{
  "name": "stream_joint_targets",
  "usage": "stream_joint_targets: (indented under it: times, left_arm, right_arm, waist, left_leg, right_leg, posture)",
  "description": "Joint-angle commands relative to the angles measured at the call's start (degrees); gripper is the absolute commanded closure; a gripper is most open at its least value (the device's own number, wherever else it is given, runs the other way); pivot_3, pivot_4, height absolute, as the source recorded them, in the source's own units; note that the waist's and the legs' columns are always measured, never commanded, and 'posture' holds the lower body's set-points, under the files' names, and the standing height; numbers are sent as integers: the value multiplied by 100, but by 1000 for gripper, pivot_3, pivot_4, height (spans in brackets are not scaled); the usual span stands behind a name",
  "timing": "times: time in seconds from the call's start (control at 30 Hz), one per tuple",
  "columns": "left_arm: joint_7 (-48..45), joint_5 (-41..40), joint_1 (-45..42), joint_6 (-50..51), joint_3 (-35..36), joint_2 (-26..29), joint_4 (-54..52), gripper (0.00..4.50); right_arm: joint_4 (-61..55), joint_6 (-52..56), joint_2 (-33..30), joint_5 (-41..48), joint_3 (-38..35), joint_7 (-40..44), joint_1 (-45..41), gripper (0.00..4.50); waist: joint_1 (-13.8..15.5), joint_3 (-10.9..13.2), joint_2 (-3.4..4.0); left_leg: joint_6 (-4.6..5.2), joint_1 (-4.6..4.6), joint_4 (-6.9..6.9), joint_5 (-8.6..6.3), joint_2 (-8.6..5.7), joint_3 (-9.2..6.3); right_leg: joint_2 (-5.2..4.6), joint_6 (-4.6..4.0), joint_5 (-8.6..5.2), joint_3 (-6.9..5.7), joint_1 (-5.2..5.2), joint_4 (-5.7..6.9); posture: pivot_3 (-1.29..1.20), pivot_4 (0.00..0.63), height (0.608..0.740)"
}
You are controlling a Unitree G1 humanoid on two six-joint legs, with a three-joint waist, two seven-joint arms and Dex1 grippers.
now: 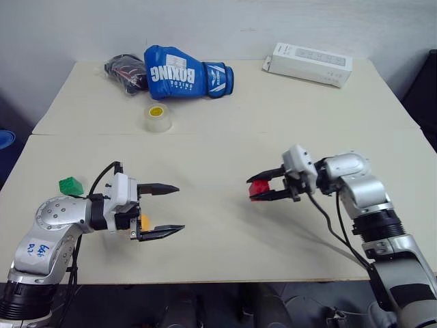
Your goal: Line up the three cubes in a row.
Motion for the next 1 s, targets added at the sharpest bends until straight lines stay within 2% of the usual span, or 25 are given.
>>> stream_joint_targets:
  times: [0.03,0.23,0.37,0.43,0.47,0.6,0.73,0.93,1.0]
  left_arm:
    - [9,-106,8,-11,192,67,-105,0]
    - [56,-103,290,70,218,89,-252,0]
    - [203,-147,306,122,197,-15,-328,0]
    - [153,-151,364,120,223,40,-340,0]
    - [134,-153,385,118,256,64,-316,0]
    - [159,-134,407,84,406,93,-190,0]
    - [250,-108,574,-18,706,23,-61,0]
    - [649,-203,1221,-176,1750,-201,150,0]
    - [866,-261,1633,-200,2379,-363,289,0]
  right_arm:
    - [74,-182,54,-170,49,-54,158,3007]
    - [365,-624,254,-523,217,-173,326,3007]
    - [432,-609,381,-395,115,-242,366,3007]
    - [412,-774,318,-394,165,-26,397,3007]
    - [236,-393,221,-280,208,147,442,2657]
    - [101,-670,368,2,-136,8,439,1431]
    - [-152,-626,226,155,-325,3,515,78]
    - [-571,-515,29,648,-852,-44,810,32]
    - [-816,-417,-62,943,-1129,-37,1125,32]
  waist:
    - [17,0,0]
    - [-18,0,0]
    - [-61,0,-1]
    - [-78,0,-1]
    - [-79,0,-1]
    - [-77,0,-1]
    - [-79,0,-1]
    - [-78,0,-1]
    - [-78,1,-1]
  left_leg:
    - [2,-1,3,-1,0,-1]
    - [0,0,5,-3,4,0]
    - [0,5,6,-3,4,-1]
    - [0,5,6,-4,4,-2]
    - [-1,5,5,-4,4,-2]
    - [-1,4,6,-5,5,-2]
    - [-2,5,6,-5,6,-3]
    - [-2,4,3,-9,7,-3]
    - [-2,4,3,-10,7,-4]
  right_leg:
    - [0,1,1,0,0,0]
    - [3,1,1,-1,0,3]
    - [2,2,1,0,7,2]
    - [2,2,1,0,6,4]
    - [2,1,1,0,5,4]
    - [2,1,1,0,5,3]
    - [2,1,1,0,5,3]
    - [2,1,1,0,4,-3]
    - [1,1,1,0,4,-2]
  posture:
    - [0,150,740]
    - [0,150,740]
    - [0,150,740]
    - [0,150,740]
    - [0,150,740]
    - [0,150,740]
    - [0,150,740]
    - [0,150,740]
    - [0,150,740]
